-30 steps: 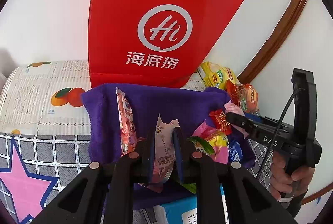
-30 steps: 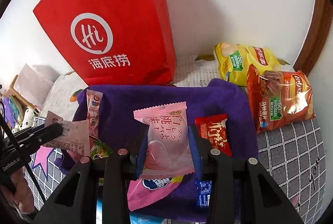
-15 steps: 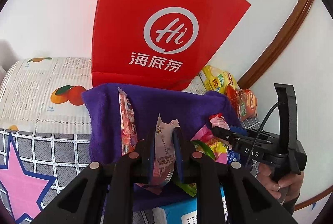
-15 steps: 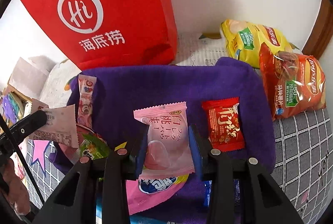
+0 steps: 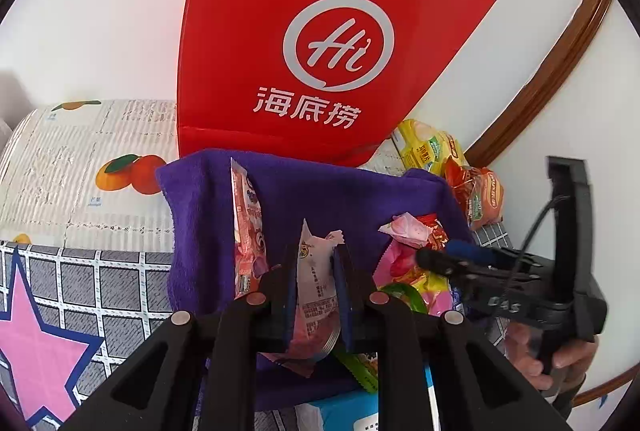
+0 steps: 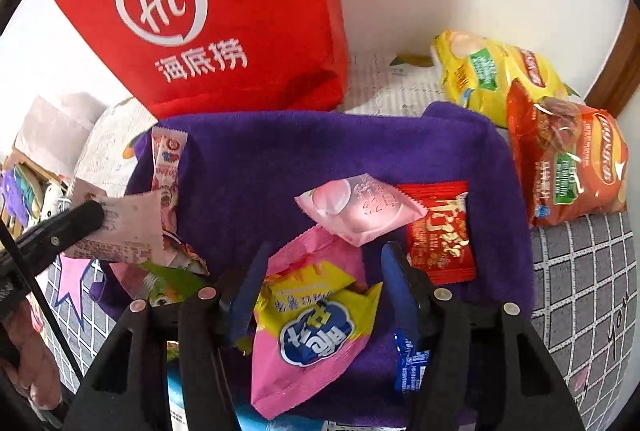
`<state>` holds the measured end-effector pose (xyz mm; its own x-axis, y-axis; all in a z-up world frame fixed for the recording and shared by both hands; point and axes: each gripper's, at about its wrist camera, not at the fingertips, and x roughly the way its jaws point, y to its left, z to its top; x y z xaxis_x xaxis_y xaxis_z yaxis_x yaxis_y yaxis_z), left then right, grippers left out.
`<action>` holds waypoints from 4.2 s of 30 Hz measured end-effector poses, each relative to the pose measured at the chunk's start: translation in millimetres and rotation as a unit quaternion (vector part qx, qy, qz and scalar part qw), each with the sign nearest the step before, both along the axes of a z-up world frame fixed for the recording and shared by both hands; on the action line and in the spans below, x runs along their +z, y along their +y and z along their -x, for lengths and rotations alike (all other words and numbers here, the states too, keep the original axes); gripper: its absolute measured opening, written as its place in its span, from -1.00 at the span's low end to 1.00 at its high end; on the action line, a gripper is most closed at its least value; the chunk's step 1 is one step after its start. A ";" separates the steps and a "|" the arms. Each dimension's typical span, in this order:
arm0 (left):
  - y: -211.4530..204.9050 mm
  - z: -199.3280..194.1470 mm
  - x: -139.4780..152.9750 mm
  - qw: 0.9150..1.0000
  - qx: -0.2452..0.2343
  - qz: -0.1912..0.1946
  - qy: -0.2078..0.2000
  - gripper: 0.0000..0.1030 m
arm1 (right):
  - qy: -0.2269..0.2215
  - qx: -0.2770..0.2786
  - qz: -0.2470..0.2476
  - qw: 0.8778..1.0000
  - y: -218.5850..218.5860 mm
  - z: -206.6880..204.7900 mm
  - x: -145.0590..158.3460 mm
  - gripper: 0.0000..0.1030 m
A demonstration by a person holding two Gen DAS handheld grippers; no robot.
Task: Organize snacks
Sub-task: 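Lower the pink peach packet onto the towel and open the right tool, then open the left tool over the towel while the right tool grasps the white snack bag, then grasp the yellow chip bag on the blue star with the left tool and lift, then carry the white bag and yellow chip bag over the purple towel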
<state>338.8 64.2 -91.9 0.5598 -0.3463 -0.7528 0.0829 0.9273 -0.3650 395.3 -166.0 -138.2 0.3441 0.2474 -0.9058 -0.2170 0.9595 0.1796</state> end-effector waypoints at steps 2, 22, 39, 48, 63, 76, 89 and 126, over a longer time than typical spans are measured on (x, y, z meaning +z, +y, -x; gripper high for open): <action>-1.3 -0.8 -0.5 1.000 -0.005 0.000 0.000 -0.68 | -0.011 -0.003 -0.005 1.000 -3.6 2.9 8.8 0.14; -19.8 29.4 46.1 0.999 -0.027 -0.030 -0.027 -0.17 | -0.060 -0.022 0.015 0.998 -23.1 100.7 54.7 0.14; -3.6 120.8 62.6 0.996 -0.035 -0.073 -0.038 -0.05 | 0.069 0.003 -0.034 0.997 12.3 193.6 3.7 0.18; 14.1 149.5 39.3 0.998 -0.025 -0.059 -0.008 -0.05 | 0.084 0.004 0.026 0.996 33.0 192.1 -15.3 0.22; 7.7 178.9 25.2 0.998 -0.031 -0.052 0.011 -0.05 | 0.077 0.000 0.047 0.996 -13.0 233.0 -20.3 0.20; -16.7 204.6 4.6 0.995 -0.052 -0.072 0.036 -0.05 | 0.028 -0.012 0.028 0.999 -34.0 256.0 -16.3 0.03; -87.4 239.9 -8.6 0.988 -0.140 -0.059 0.042 0.14 | -0.062 -0.107 0.005 0.992 -114.7 287.0 42.7 0.03; -95.5 219.7 -3.9 0.988 -0.139 -0.050 0.035 -0.17 | -0.081 -0.083 -0.013 0.993 -104.5 276.5 54.8 0.03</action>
<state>119.1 -31.3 -95.8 0.3991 -0.4004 -0.8249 0.3166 0.9045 -0.2858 118.8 -270.6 -83.3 0.5229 0.1974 -0.8292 -0.0848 0.9800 0.1798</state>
